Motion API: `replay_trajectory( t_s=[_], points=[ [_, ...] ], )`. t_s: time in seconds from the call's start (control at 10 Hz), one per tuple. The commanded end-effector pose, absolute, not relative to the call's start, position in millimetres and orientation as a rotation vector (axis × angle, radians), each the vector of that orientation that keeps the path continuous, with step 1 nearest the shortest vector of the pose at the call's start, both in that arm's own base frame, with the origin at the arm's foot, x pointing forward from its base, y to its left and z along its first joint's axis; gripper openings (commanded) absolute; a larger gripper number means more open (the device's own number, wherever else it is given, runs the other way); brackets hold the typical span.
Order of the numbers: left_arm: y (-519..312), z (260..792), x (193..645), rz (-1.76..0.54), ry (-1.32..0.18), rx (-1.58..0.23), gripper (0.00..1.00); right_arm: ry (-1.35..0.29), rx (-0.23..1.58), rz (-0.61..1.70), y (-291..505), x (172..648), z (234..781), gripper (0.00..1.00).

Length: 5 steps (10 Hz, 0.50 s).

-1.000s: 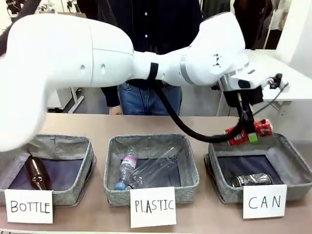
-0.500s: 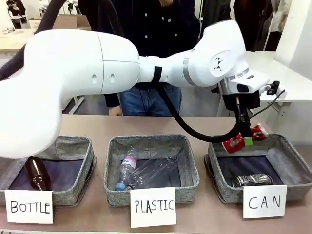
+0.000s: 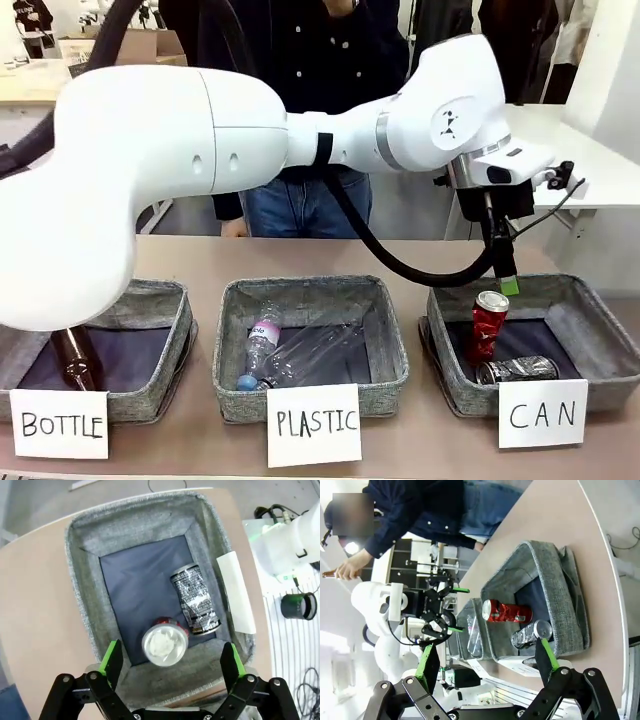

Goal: Sort the can waste into the basket.
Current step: Pick up the can waste from the table and place it in the right Fabric basket.

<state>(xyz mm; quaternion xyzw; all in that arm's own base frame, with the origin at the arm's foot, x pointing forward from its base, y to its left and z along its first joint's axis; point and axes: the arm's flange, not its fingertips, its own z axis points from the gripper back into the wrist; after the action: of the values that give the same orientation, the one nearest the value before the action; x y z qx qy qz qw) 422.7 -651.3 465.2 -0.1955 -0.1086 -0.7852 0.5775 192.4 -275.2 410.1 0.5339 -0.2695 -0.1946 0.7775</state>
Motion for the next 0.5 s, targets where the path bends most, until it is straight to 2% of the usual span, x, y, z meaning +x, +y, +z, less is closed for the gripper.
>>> replay_trajectory(
  t_s=[0.0, 0.2, 0.4],
  points=[
    [-644, 476, 431, -1.771, -0.108, -0.449, 1.0, -0.572, 1.15, -0.413, -274, 190, 412, 1.0],
    [-600, 488, 424, -1.698, 0.045, -0.532, 1.0, -0.572, 1.15, -0.413, -274, 190, 412, 1.0],
    [-540, 500, 410, -1.582, 0.093, -0.594, 1.0, -0.572, 1.15, -0.413, -274, 190, 412, 1.0]
  ],
)
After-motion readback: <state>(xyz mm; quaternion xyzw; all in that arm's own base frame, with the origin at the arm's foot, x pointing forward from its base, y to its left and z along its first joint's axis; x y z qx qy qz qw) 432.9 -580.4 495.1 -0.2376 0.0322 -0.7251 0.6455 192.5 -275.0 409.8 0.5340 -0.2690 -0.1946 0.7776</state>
